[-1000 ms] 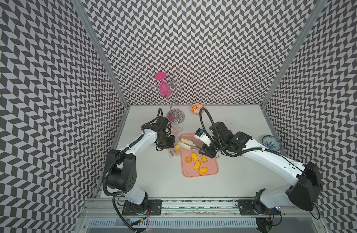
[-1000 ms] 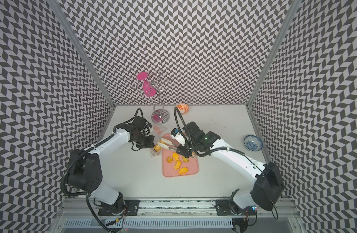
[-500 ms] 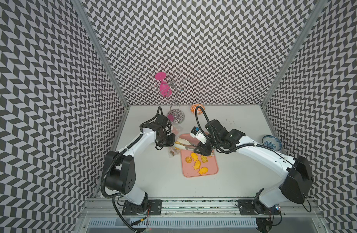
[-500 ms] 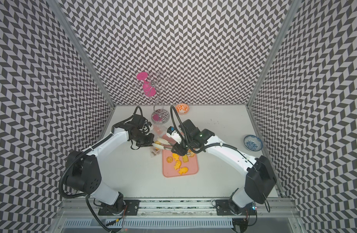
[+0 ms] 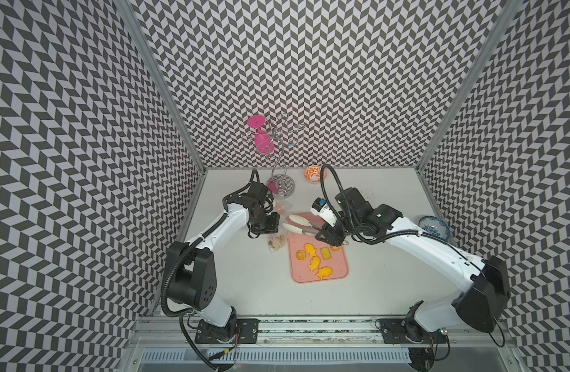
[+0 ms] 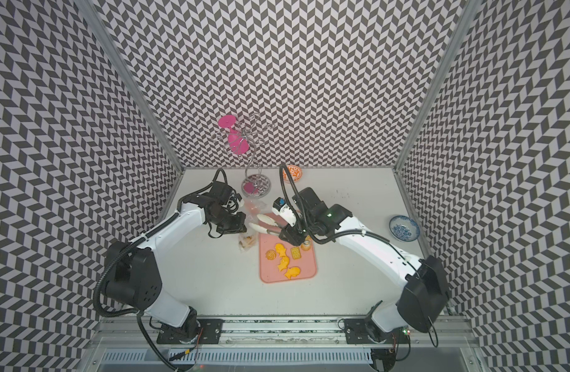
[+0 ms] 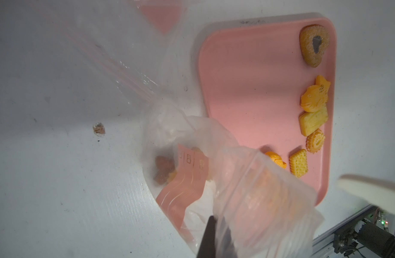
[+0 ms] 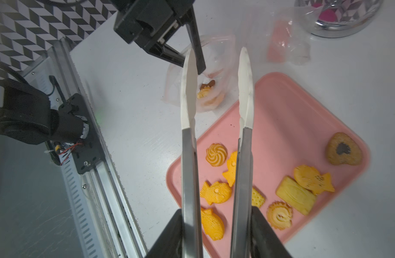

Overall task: Put the cookies into a resealable bag to prevent moisture
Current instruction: Place the cookie in the ziploc bag, then pick up the cookie from the tray.

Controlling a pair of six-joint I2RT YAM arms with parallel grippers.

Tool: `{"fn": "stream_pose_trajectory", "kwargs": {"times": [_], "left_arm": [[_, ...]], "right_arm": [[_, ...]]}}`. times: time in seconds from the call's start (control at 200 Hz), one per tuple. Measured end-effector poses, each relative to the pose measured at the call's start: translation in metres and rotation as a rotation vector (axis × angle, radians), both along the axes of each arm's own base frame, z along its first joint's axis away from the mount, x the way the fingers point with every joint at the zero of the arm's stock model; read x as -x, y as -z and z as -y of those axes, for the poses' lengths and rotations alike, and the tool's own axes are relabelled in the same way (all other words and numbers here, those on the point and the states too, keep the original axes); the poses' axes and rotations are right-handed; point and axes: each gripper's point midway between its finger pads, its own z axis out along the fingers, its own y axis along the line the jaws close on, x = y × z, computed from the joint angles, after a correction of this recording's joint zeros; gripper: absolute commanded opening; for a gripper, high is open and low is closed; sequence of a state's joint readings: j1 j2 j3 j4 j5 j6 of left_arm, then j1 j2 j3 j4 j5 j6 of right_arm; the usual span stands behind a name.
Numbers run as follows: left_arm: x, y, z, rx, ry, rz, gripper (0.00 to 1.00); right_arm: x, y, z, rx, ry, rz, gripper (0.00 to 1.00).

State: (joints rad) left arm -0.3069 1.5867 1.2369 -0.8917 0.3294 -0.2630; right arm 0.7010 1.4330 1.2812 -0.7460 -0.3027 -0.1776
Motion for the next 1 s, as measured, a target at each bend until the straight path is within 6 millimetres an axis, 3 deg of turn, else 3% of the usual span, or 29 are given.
{"fn": "stream_pose_trajectory", "kwargs": {"times": [0.155, 0.326, 0.486, 0.751, 0.997], "left_arm": [[0.0, -0.004, -0.001, -0.001, -0.003, 0.012, 0.0], [0.0, -0.004, -0.001, 0.0, -0.003, 0.012, 0.0], [-0.001, -0.003, -0.001, -0.001, 0.0, 0.012, 0.0], [-0.001, -0.003, -0.001, -0.001, 0.0, 0.012, 0.0], [-0.001, -0.003, -0.001, -0.001, 0.0, 0.012, 0.0]], "right_arm": [[0.015, -0.002, 0.033, 0.065, -0.001, 0.063, 0.43], [0.054, 0.043, 0.058, 0.18, -0.084, 0.036, 0.43], [0.082, 0.072, 0.052, 0.237, -0.199, 0.004, 0.43], [0.075, 0.102, 0.038, 0.318, -0.235, -0.01, 0.42], [0.056, 0.099, 0.035, 0.346, -0.184, 0.039, 0.42]]}}
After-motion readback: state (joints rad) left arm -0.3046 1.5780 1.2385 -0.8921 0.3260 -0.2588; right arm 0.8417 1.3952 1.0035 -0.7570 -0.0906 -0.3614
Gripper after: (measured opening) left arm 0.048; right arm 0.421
